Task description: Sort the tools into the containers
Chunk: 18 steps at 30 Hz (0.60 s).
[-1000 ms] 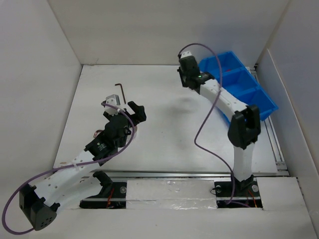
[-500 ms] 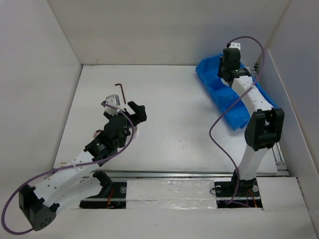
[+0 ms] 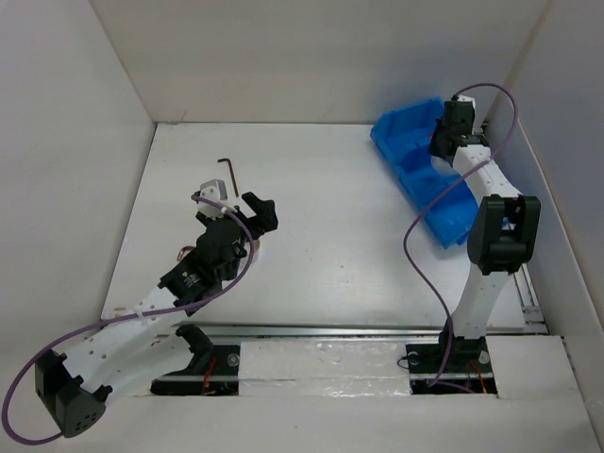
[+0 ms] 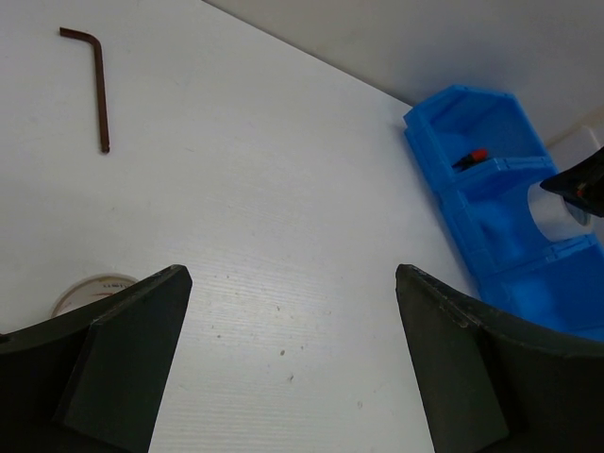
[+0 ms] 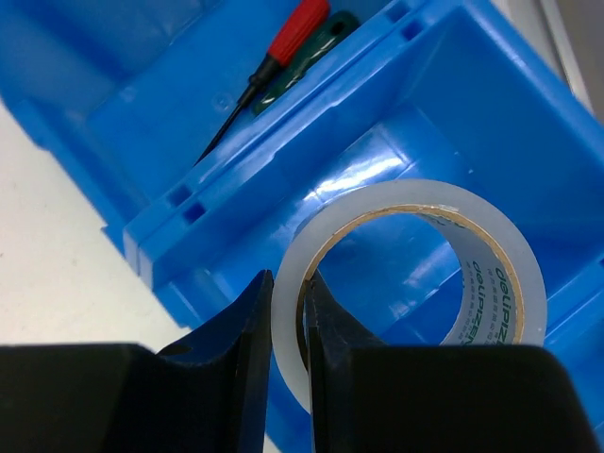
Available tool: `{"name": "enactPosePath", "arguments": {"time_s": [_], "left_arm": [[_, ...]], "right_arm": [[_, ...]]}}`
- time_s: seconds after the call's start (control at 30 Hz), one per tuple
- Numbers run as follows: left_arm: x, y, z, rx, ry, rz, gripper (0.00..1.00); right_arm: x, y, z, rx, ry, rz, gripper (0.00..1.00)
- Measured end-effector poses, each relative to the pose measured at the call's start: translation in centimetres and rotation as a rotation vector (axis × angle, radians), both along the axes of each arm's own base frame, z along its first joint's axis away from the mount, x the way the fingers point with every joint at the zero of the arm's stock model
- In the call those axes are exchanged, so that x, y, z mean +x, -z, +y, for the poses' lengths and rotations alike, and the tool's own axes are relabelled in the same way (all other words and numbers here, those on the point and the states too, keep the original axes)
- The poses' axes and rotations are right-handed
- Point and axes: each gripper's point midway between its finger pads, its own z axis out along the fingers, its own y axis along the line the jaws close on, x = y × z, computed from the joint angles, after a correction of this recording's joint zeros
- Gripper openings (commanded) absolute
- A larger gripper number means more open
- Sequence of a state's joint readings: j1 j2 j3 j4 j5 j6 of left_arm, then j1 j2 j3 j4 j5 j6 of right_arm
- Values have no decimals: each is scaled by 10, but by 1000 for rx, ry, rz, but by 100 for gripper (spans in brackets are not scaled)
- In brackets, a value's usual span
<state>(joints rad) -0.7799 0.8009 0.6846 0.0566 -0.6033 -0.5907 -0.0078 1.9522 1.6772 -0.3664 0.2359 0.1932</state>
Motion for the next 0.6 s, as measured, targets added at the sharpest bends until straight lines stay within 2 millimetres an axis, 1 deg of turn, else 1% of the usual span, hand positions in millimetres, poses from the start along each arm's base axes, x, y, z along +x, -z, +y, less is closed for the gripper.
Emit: {"name": "enactPosePath", "arguments": {"time_s": [0.1, 0.27, 0.3, 0.4, 0.43, 0.5, 0.6], "left_arm": [[0, 0, 0, 0, 0, 0, 88], [0, 0, 0, 1, 1, -1, 89], [0, 0, 0, 1, 1, -1, 89], [0, 0, 0, 2, 1, -1, 88], [0, 0, 0, 2, 1, -1, 89], [0, 0, 0, 2, 1, -1, 88], [0, 0, 0, 2, 0, -1, 89]], "right_arm": [[7, 5, -8, 11, 25, 1, 0], [10, 34, -19, 54, 56, 44, 0], [11, 39, -21, 65, 60, 48, 2], [14, 50, -28, 90, 77, 53, 16], [14, 53, -29, 95, 82, 55, 27], [14, 57, -32, 104, 94, 60, 31], [15, 56, -34, 104, 102, 56, 34]]}}
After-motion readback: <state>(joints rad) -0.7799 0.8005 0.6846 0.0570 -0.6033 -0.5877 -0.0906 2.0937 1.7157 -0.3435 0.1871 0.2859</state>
